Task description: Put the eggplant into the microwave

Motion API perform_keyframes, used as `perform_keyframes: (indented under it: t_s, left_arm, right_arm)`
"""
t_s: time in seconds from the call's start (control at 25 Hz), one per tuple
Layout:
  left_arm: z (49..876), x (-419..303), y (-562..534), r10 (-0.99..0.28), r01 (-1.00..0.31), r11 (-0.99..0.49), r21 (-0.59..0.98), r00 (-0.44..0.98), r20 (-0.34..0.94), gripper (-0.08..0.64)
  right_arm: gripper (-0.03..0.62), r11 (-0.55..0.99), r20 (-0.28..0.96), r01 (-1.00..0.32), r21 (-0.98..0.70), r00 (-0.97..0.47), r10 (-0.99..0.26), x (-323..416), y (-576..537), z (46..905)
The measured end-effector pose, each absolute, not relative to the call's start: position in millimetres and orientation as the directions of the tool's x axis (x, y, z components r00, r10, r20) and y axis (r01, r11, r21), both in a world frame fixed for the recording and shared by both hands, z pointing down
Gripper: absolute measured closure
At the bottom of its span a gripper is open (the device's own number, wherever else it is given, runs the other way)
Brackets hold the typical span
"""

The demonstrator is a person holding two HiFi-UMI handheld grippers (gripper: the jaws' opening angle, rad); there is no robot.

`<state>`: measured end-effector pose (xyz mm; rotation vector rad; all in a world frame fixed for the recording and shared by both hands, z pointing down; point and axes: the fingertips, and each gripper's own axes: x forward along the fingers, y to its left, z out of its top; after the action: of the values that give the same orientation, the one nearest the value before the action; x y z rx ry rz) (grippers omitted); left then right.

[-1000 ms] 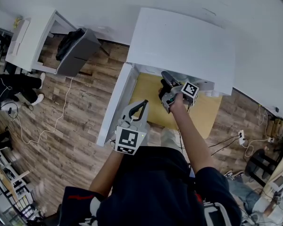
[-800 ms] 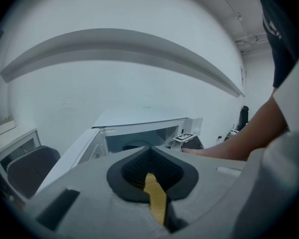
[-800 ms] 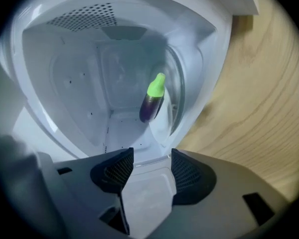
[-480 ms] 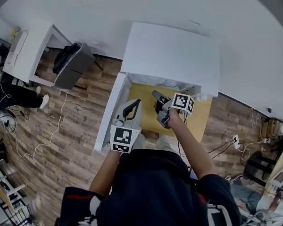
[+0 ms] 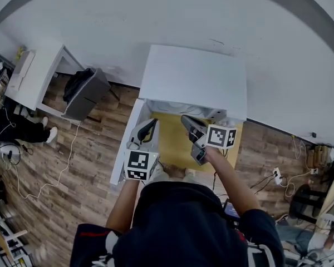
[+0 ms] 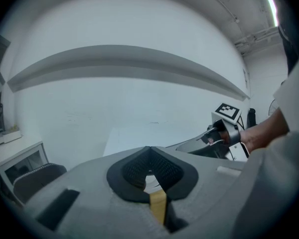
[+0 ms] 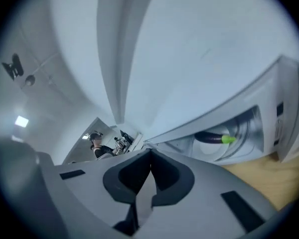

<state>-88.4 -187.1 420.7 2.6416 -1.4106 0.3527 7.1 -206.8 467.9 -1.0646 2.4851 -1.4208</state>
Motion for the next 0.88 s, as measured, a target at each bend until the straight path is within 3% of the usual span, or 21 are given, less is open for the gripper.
perform_keyframes:
  t_s: [0.36, 0.88]
  left_arm:
    - [371, -74, -187, -0.802, -0.816, -0.578, -0.014, 0.564, 0.199, 0.546]
    - [316, -62, -182, -0.81, -0.808, -0.585, -0.075, 0.576, 0.114, 0.546]
  right_arm:
    - [0.58, 0.581, 0.183, -0.669, -0.464, -0.714, -0.676, 15, -193, 381]
    - [0.58, 0.644, 0.038, -0.748, -0.16, -0.657, -0.753, 29, -176, 302]
